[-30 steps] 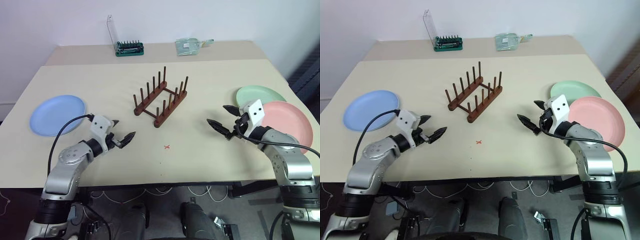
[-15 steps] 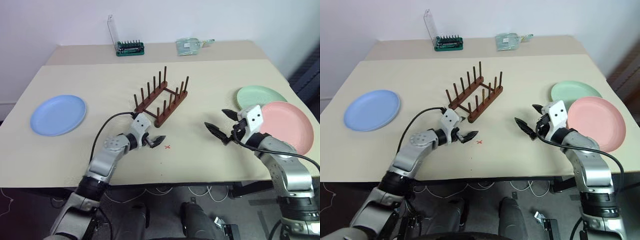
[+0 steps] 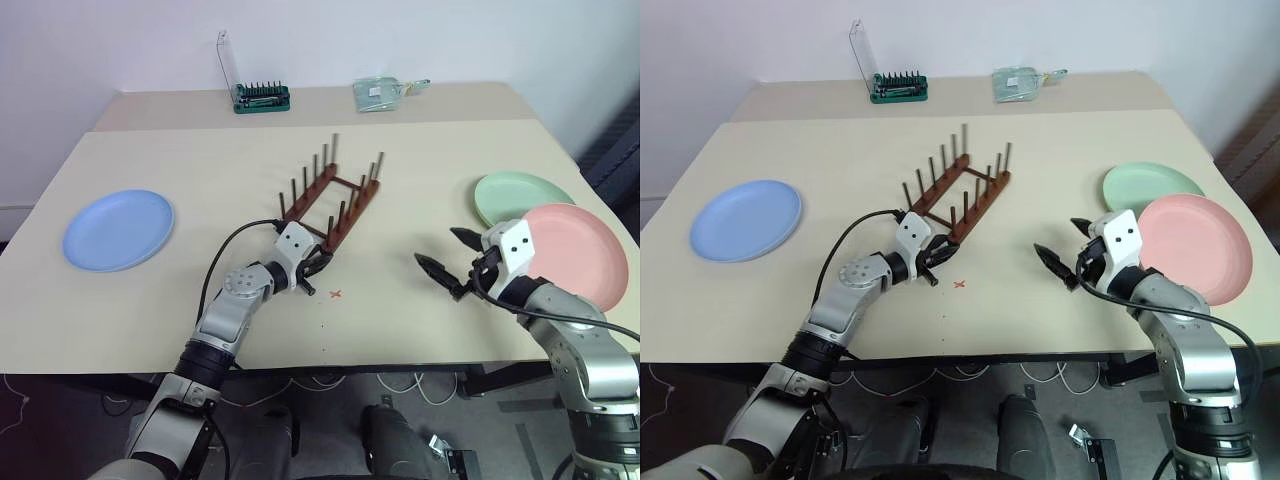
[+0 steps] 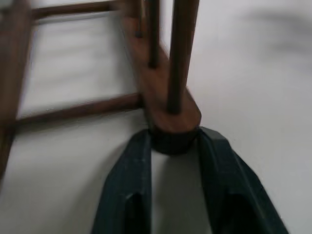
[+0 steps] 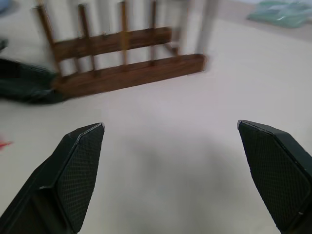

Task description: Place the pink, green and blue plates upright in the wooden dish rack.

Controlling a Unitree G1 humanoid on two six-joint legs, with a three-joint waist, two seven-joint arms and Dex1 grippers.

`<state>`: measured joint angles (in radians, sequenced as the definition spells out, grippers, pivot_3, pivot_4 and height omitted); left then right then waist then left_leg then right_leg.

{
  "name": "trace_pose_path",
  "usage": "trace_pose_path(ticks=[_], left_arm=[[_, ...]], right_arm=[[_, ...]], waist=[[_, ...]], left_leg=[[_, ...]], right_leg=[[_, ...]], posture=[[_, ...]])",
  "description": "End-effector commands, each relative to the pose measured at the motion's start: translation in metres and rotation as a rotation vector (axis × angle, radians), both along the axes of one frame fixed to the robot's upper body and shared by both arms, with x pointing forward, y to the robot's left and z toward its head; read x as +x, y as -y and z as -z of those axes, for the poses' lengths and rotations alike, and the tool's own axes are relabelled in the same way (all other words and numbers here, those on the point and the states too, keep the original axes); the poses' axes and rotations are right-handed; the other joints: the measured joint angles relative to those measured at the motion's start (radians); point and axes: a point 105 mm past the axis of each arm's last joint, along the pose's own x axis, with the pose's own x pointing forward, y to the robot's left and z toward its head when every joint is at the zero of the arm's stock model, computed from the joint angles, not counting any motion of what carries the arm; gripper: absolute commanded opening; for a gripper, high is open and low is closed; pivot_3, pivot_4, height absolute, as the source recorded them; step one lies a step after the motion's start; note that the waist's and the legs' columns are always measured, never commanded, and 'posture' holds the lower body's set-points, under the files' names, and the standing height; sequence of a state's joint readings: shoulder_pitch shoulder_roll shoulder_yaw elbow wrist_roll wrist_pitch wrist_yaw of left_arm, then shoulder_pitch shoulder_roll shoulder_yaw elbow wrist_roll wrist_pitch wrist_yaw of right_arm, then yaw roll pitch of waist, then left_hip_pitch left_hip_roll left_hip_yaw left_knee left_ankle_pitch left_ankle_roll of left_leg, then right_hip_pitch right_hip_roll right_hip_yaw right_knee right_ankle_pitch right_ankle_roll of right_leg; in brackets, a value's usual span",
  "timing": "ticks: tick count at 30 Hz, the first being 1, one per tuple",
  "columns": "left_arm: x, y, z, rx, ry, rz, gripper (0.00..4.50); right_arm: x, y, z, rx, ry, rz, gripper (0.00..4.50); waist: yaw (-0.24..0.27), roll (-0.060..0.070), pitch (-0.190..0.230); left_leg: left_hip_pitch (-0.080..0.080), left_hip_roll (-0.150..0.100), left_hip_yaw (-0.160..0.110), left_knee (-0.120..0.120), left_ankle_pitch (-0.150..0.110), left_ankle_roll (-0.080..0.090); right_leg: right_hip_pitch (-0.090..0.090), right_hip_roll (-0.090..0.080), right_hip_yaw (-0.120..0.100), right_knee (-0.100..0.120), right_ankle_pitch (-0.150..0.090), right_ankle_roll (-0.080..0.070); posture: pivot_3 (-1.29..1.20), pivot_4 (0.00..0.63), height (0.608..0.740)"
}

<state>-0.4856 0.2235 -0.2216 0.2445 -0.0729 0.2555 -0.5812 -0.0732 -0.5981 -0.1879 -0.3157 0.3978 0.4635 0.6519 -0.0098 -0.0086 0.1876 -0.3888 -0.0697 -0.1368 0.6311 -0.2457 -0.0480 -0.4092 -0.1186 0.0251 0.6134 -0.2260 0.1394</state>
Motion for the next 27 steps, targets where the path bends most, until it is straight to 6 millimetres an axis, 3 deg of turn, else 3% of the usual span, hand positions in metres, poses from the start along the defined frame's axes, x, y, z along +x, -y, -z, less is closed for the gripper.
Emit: trace_pose_path(ticks=[1,8,12,17,25,27], left_arm=[[-0.005,-0.003,0.009,0.067,0.004,0.064,0.69],[-0.023,0.001,-0.006,0.062,0.041,0.343,0.69],[-0.042,0.003,-0.003,0.123,0.002,0.560,0.69],[-0.027,-0.003,-0.002,0.137,0.018,0.540,0.69],[-0.010,-0.030,0.000,0.158,-0.008,0.408,4.48],[-0.023,-0.041,0.001,0.146,-0.060,0.423,4.48]], right_arm=[[-0.014,-0.010,-0.005,-0.016,-0.016,-0.090,4.50],[-0.035,-0.011,0.011,-0.063,-0.134,-0.178,4.50],[-0.038,-0.008,0.012,-0.076,-0.141,-0.170,4.50],[-0.038,-0.007,0.014,-0.090,-0.128,-0.141,4.50],[-0.041,-0.005,0.015,-0.103,-0.133,-0.128,4.50],[-0.039,0.000,0.017,-0.115,-0.140,-0.102,4.50]], waist=[[-0.001,0.000,0.000],[-0.001,0.000,0.000],[0.000,0.000,0.000],[0.001,0.000,0.000],[-0.004,-0.001,0.000],[-0.006,0.000,0.000]], left_leg=[[0.000,0.000,0.000,0.000,0.000,0.000],[0.000,0.000,0.000,0.000,0.000,0.000],[0.000,0.000,0.000,0.000,0.000,0.000],[0.000,0.000,0.000,0.000,0.000,0.000],[0.000,0.000,0.000,0.000,0.000,0.001],[0.000,0.000,0.000,0.000,0.000,0.001]], right_leg=[[0.000,0.000,0.000,0.000,0.000,0.000],[0.000,0.000,0.000,0.000,0.000,0.000],[0.000,0.000,0.000,0.000,0.000,0.000],[0.000,0.000,0.000,0.000,0.000,0.000],[0.000,0.000,0.000,0.000,-0.001,0.001],[0.000,0.000,0.000,0.000,-0.001,0.001]], posture=[[0.00,0.150,0.740],[0.00,0.150,0.740],[0.00,0.150,0.740],[0.00,0.150,0.740],[0.00,0.150,0.740],[0.00,0.150,0.740]])
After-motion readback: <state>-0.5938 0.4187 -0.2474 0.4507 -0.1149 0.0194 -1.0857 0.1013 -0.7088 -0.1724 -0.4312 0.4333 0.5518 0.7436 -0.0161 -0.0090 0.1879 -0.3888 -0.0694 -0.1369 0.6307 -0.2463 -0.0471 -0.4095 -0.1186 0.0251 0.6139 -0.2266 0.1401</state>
